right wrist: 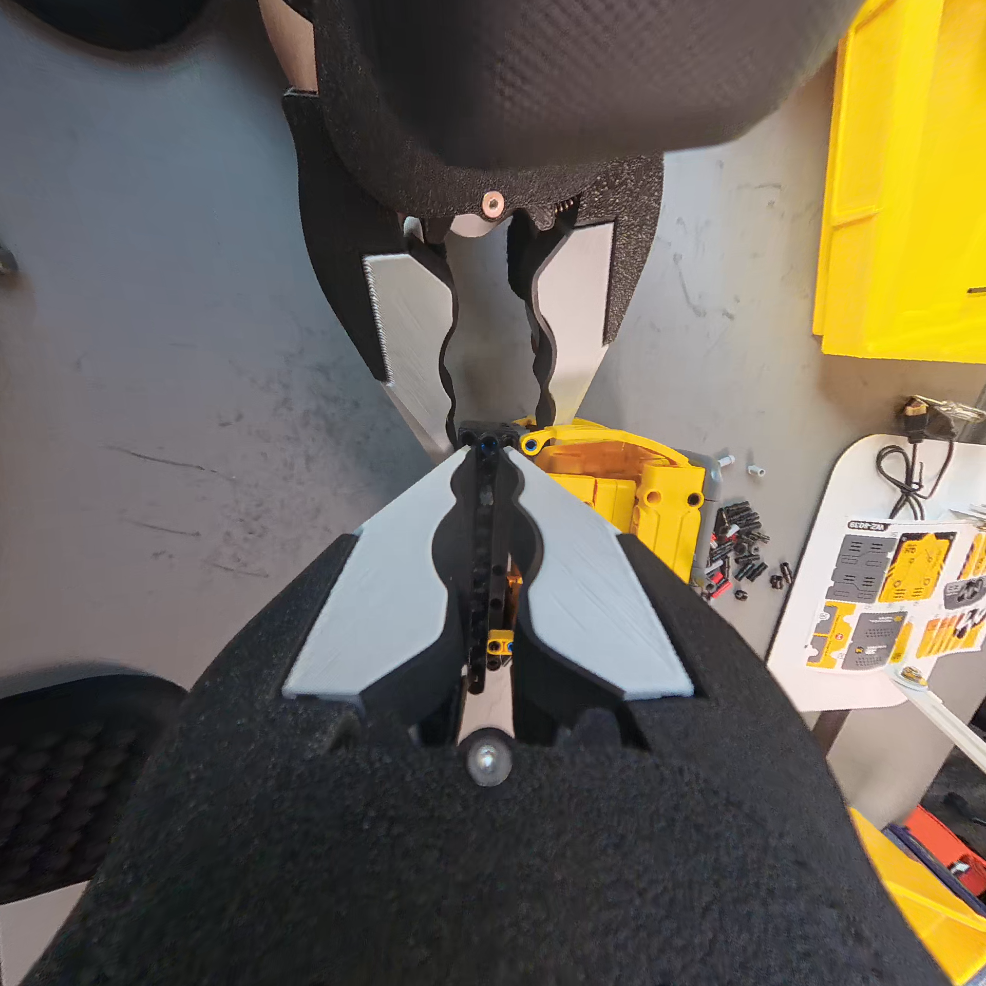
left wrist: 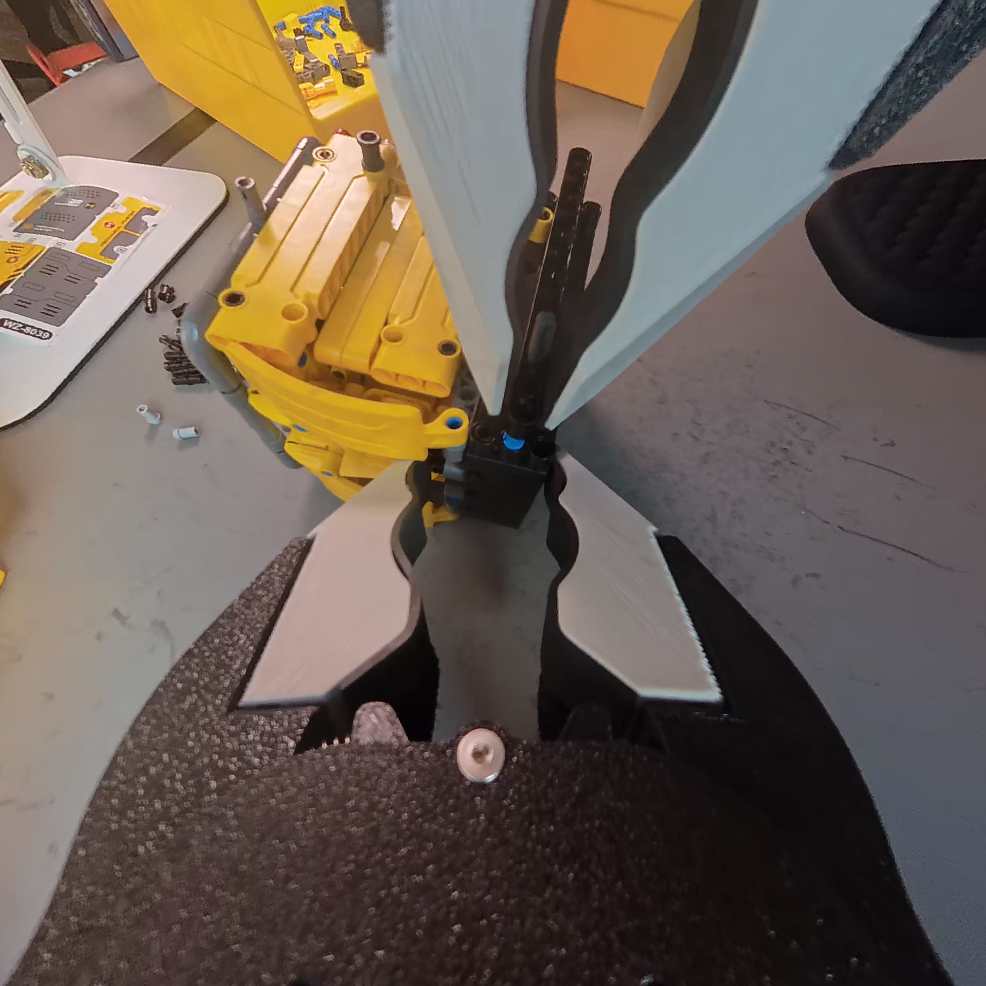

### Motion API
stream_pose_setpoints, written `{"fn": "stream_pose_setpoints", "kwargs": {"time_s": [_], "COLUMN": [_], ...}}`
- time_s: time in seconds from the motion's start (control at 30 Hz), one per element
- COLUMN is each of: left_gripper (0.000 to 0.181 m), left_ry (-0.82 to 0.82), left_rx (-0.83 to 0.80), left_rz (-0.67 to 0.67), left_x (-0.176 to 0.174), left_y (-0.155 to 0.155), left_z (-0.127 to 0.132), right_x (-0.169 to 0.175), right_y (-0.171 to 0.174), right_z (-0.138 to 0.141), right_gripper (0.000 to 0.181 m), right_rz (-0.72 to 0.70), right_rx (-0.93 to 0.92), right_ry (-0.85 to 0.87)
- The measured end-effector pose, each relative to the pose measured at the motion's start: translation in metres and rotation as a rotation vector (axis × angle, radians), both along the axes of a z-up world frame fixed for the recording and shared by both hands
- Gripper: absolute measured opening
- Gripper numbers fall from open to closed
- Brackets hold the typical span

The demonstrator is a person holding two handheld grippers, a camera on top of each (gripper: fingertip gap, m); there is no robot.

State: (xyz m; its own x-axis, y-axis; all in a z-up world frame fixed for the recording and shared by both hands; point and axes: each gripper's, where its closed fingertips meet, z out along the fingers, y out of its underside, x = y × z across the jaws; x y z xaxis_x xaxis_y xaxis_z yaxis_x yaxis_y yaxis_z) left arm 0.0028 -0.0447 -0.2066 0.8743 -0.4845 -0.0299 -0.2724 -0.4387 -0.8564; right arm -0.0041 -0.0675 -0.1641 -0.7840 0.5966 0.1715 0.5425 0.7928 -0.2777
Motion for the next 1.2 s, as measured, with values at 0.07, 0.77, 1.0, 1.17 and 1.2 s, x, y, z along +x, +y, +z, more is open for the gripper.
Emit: {"fn": "stream_pose_setpoints", "kwargs": {"time_s": [0.07,0.77,1.0,1.17,1.2], "left_gripper": [0.041,0.04,0.041,0.041,0.041], "left_ry": [0.002,0.032,0.02,0.006,-0.001], "left_rx": [-0.004,-0.001,-0.003,0.008,0.01], "left_rz": [0.003,0.033,0.044,0.037,0.036], "left_x": [-0.001,0.0,-0.003,-0.003,-0.002], "left_y": [0.0,0.004,0.006,0.005,0.005], "left_z": [0.0,-0.002,-0.002,-0.001,-0.001], "right_x": [0.0,0.002,-0.001,-0.002,-0.003], "right_y": [0.0,0.002,0.006,0.005,0.006], "right_z": [0.0,-0.007,-0.01,-0.007,-0.006], "right_gripper": [0.006,0.005,0.006,0.006,0.006], "right_rz": [-0.006,-0.039,-0.018,-0.023,-0.029], "right_rx": [0.002,0.117,0.138,0.101,0.083], "right_ry": [-0.001,-0.069,-0.064,-0.022,-0.013]}}
